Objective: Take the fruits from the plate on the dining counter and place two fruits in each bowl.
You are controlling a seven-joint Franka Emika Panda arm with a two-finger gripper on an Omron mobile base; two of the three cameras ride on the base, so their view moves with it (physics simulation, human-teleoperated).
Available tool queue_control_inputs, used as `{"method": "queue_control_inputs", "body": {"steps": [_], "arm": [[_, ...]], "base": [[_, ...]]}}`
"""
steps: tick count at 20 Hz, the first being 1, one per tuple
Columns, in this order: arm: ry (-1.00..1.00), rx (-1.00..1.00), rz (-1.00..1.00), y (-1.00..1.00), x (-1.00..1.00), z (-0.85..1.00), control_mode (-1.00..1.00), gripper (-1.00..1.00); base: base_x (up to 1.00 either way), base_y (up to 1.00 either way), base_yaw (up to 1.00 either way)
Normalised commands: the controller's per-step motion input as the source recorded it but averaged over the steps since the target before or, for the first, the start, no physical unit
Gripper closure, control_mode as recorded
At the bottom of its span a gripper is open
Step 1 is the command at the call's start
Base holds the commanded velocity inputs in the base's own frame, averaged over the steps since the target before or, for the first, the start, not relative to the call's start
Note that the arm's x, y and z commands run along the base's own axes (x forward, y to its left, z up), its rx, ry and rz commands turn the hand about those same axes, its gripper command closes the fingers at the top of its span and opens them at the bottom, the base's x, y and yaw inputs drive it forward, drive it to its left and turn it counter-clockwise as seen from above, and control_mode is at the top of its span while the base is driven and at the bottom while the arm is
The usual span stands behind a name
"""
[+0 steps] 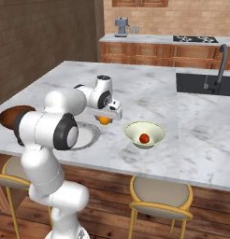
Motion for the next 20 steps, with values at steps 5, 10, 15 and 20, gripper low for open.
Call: {"method": "queue_control_inputs", "body": {"steps": [5, 10, 15, 20], "arm": [[0.02, 0.01, -0.03, -1.00, 0.15, 0.01, -1.00, 1.00], [0.01, 0.02, -0.01, -1.00, 0.25, 0.00, -1.00, 1.00], [0.00, 0.01, 0.00, -1.00, 0.20, -0.18, -1.00, 1.00], [0.00, 0.00, 0.00, -0.57, 0.02, -0.69, -1.00, 1.00]], "base": [[0.00, 0.00, 0.00], [0.00, 0.00, 0.00], [0.00, 0.00, 0.00], [0.00, 0.00, 0.00]]}}
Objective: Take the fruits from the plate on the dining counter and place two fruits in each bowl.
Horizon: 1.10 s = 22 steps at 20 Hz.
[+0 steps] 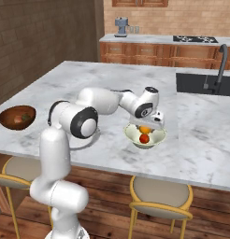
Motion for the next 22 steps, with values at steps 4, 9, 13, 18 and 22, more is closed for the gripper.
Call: {"method": "queue_control_inputs", "body": {"steps": [4, 9, 13, 18, 22], "arm": [[0.01, 0.00, 0.00, -0.08, 0.07, -0.17, -1.00, 1.00], [0.02, 0.00, 0.00, 0.00, -0.01, 0.00, -1.00, -1.00], [0.00, 0.00, -0.01, 0.00, -0.36, 0.00, -1.00, -1.00], [-0.06, 0.00, -0.02, 0.23, -0.45, 0.47, -1.00, -1.00], [-0.03, -0.03, -0.01, 0.70, -0.32, 0.79, -1.00, -1.00]], "base": [[0.00, 0.00, 0.00], [0.00, 0.00, 0.00], [0.00, 0.00, 0.00], [0.00, 0.00, 0.00], [0.00, 0.00, 0.00]]}}
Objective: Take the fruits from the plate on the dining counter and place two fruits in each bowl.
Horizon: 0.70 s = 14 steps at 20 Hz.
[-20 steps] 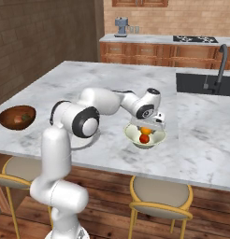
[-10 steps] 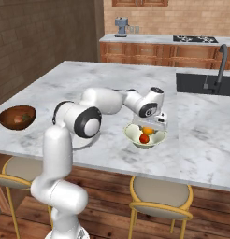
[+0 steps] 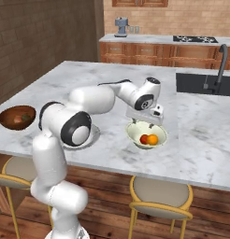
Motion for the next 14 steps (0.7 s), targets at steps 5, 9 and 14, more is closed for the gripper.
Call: {"method": "queue_control_inputs", "body": {"steps": [5, 9, 14], "arm": [[0.00, -0.07, 0.00, 1.00, -0.50, 0.65, -1.00, -1.00], [0.00, -0.05, 0.00, 1.00, -0.73, 0.50, -1.00, -1.00], [0.00, -0.06, -0.01, 1.00, -0.93, 0.42, -1.00, -1.00]], "base": [[0.00, 0.00, 0.00], [0.00, 0.00, 0.00], [0.00, 0.00, 0.00]]}}
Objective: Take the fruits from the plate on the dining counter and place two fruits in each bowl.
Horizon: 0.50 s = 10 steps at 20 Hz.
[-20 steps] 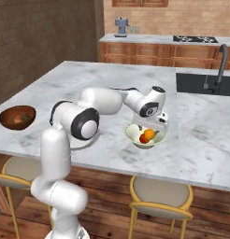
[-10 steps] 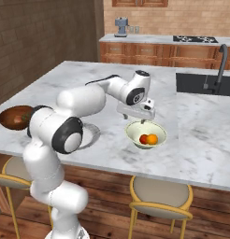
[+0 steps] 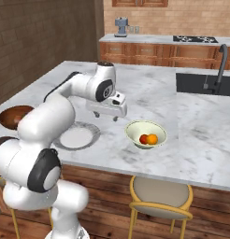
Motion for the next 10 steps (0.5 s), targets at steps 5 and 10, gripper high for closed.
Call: {"method": "queue_control_inputs", "body": {"steps": [5, 10], "arm": [[0.00, -0.05, -0.04, 1.00, -0.98, 0.45, -1.00, -1.00], [-0.01, 0.00, -0.03, 0.33, -1.00, 0.30, -1.00, -1.00]], "base": [[0.00, 0.00, 0.00], [0.00, 0.00, 0.00]]}}
